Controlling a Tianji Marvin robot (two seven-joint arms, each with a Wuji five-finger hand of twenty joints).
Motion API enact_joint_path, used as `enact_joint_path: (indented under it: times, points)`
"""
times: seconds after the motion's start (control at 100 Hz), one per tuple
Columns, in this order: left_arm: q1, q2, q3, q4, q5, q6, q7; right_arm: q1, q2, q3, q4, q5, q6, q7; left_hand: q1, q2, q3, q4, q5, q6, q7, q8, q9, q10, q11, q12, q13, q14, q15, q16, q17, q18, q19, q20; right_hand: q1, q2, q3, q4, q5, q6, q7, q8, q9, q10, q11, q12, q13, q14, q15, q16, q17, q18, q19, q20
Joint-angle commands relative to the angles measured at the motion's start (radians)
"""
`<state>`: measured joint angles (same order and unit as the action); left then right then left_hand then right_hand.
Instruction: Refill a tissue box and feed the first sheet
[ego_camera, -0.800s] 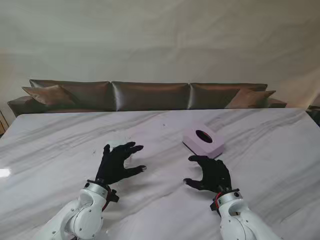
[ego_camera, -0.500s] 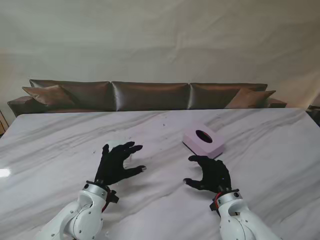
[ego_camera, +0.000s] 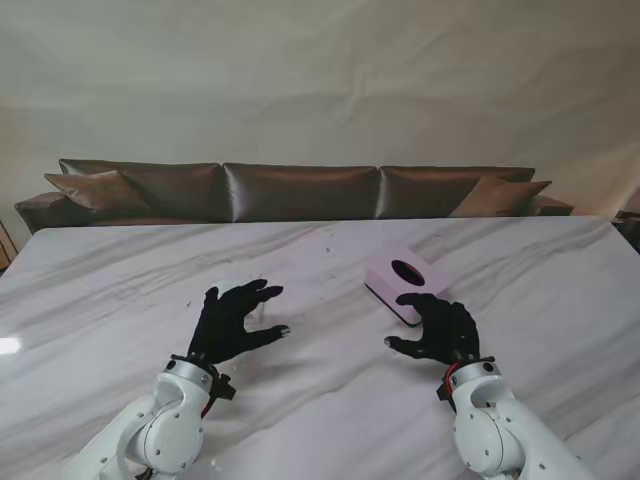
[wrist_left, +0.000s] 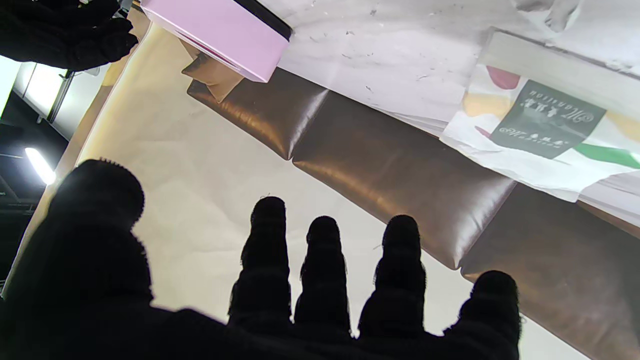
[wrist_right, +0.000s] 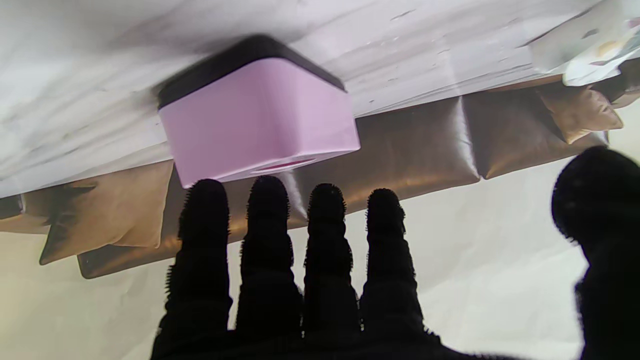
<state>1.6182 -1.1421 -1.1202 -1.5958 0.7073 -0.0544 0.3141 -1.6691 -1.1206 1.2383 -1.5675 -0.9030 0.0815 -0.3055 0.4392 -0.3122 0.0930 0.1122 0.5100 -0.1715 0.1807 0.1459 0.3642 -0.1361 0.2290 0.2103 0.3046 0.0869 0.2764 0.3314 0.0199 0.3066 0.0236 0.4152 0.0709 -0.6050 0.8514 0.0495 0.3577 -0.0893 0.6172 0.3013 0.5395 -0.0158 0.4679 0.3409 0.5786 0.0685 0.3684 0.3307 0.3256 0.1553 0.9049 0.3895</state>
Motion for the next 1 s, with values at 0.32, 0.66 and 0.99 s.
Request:
enact_joint_path:
  times: [0.32,0.66,0.99]
  points:
    - [-0.043,-0.008,0.016,0.049,-0.021,0.025,-0.017,0.244,0.012,-0.007,0.210,0.019,-0.018,0.038,0.002,0.025,0.002,0.028,0.023,0.019,0.018,0.019,0.040,0.017,0.019,0.015,0.027,0.009,0.019,0.017,0.006,-0.040,0.861,0.033,-0.002,-0.003,0.016,-0.007,0.010,0.001,0.021,0.002,0.012,0.015,0.035,0.000,0.018,0.007,0.039,0.009,0.008,-0.031,0.035,-0.006]
    - [-0.080,-0.004,0.032,0.083,-0.038,0.045,-0.062,0.531,-0.001,-0.143,0.548,0.122,-0.046,0.028,0.001,0.026,0.002,0.030,0.031,0.020,0.025,0.023,0.059,0.022,0.027,0.019,0.033,0.005,0.020,0.019,0.003,-0.035,0.858,0.032,-0.008,-0.003,0.019,0.001,-0.005,0.029,0.029,0.000,-0.014,0.043,0.046,0.000,0.015,0.021,0.054,0.013,0.012,-0.024,0.049,-0.007]
    - [-0.101,-0.009,0.054,0.111,-0.064,0.070,-0.069,0.747,-0.054,-0.322,0.856,0.296,-0.091,0.014,0.000,0.028,0.002,0.031,0.038,0.027,0.032,0.027,0.071,0.028,0.033,0.024,0.035,0.006,0.020,0.020,0.003,-0.032,0.858,0.033,-0.014,-0.005,0.022,0.012,-0.006,0.051,0.041,-0.015,0.063,0.037,0.069,0.010,0.084,0.021,0.123,0.064,0.057,-0.023,0.123,0.024]
